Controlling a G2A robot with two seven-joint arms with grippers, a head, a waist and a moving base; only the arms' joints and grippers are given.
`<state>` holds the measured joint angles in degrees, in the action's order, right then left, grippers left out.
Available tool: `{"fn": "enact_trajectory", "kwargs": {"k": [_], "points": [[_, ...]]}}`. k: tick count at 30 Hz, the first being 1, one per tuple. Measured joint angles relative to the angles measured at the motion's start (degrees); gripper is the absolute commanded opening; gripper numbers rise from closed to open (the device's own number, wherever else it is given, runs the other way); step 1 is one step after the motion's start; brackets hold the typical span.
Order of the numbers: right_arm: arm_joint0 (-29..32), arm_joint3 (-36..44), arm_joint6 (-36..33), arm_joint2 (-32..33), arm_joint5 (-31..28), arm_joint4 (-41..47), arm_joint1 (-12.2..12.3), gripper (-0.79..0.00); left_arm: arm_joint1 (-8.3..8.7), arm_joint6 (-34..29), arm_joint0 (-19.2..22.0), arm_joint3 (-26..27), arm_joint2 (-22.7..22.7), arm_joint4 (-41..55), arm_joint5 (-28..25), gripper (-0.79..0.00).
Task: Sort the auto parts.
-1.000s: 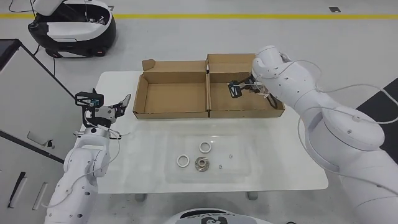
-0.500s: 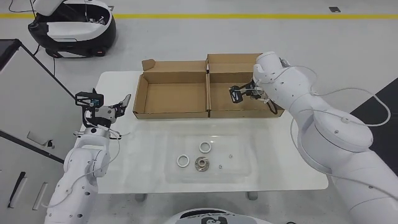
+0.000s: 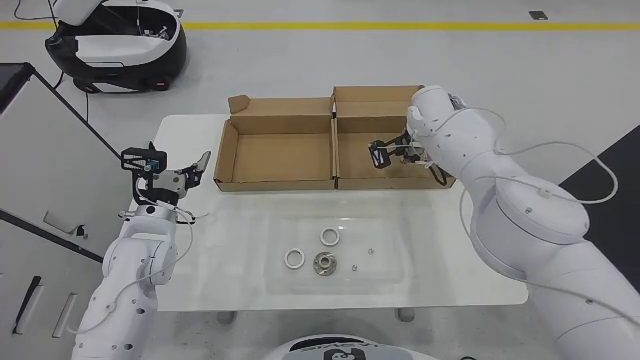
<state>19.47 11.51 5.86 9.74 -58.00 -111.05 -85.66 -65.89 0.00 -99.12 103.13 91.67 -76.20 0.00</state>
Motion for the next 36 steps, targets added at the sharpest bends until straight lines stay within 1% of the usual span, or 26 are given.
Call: {"fn": "enact_trajectory", "kwargs": {"k": [3,5,6,8,9,10,11,17,23,26,29,36], "points": [[-0.17,-0.79,0.85,0.00,0.00,-0.81,-0.39,-0.566,0.00,0.00,0.00,0.00,0.00,0.00,0.00,0.000],[-0.33,-1.28,1.39,0.00,0.00,-1.21,-0.60,-0.520,0.00,0.00,0.00,0.00,0.00,0.00,0.00,0.000],[-0.46,-1.61,1.73,0.00,0.00,-1.47,-0.74,-0.486,0.00,0.00,0.00,0.00,0.00,0.00,0.00,0.000],[-0.72,-1.95,2.18,0.00,0.00,-1.94,-0.94,-0.394,0.00,0.00,0.00,0.00,0.00,0.00,0.00,0.000],[-0.93,-2.09,2.53,0.00,0.00,-2.29,-1.06,-0.329,0.00,0.00,0.00,0.00,0.00,0.00,0.00,0.000],[-1.08,-2.19,2.81,0.00,0.00,-2.56,-1.15,-0.083,0.00,0.00,0.00,0.00,0.00,0.00,0.00,0.000],[-1.26,-2.26,3.11,0.00,0.00,-2.83,-1.23,0.000,0.00,0.00,0.00,0.00,0.00,0.00,0.00,0.000],[-2.92,-1.72,5.94,0.00,0.00,-5.26,-1.54,0.000,0.00,0.00,0.00,0.00,0.00,0.00,0.00,0.000],[-5.45,0.57,11.55,0.00,0.00,-6.63,-1.16,0.000,0.00,0.00,0.00,0.00,0.00,0.00,0.00,0.000],[-6.84,2.68,15.08,0.02,0.20,-7.24,-0.49,0.000,0.00,0.00,0.00,0.00,0.00,0.00,0.00,0.000],[-7.98,5.03,19.52,0.09,1.65,-7.40,0.53,0.000,0.00,0.00,0.00,0.00,0.00,0.00,0.00,0.000],[-9.33,11.19,30.90,0.63,6.06,-7.56,3.91,0.000,0.00,0.00,0.00,0.00,0.00,0.00,0.00,0.000]]}}
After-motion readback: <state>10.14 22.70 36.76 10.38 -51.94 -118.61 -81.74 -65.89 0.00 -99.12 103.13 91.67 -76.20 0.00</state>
